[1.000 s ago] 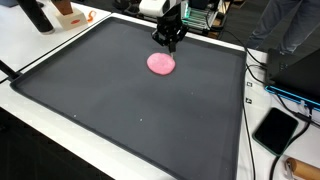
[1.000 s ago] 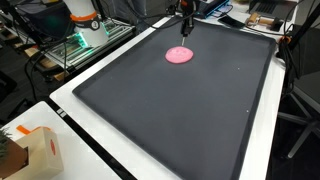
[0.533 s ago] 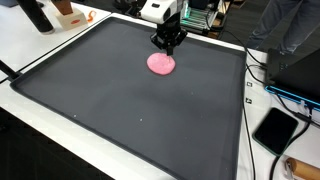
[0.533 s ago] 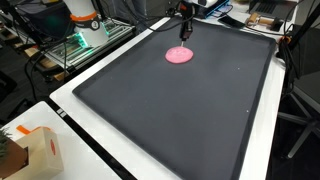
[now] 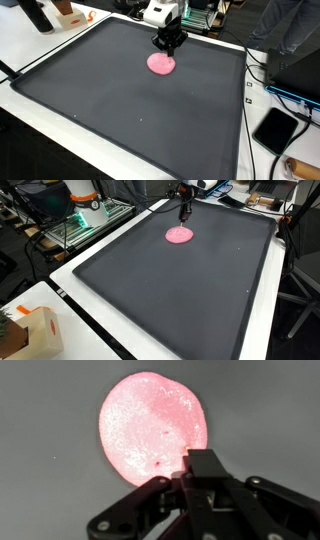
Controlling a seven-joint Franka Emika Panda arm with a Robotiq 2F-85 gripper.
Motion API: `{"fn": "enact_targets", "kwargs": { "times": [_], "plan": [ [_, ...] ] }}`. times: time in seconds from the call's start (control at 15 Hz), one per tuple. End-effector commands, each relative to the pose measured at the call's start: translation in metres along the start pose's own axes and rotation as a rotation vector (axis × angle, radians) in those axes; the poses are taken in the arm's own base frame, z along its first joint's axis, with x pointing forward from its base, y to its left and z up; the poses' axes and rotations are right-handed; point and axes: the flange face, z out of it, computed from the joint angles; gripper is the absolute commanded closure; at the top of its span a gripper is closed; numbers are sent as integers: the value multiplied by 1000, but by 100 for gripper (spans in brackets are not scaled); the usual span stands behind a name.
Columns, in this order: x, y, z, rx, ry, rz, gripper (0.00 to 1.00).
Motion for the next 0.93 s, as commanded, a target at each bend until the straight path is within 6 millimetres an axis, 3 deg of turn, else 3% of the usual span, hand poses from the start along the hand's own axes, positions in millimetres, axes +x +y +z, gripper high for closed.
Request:
{"fn": "enact_targets", "kwargs": {
  "times": [0.0,0.87],
  "plan": [
    [-2,-3,8,4,-13,5,97],
    [-3,2,-3,25,7,20,97]
  ]
}}
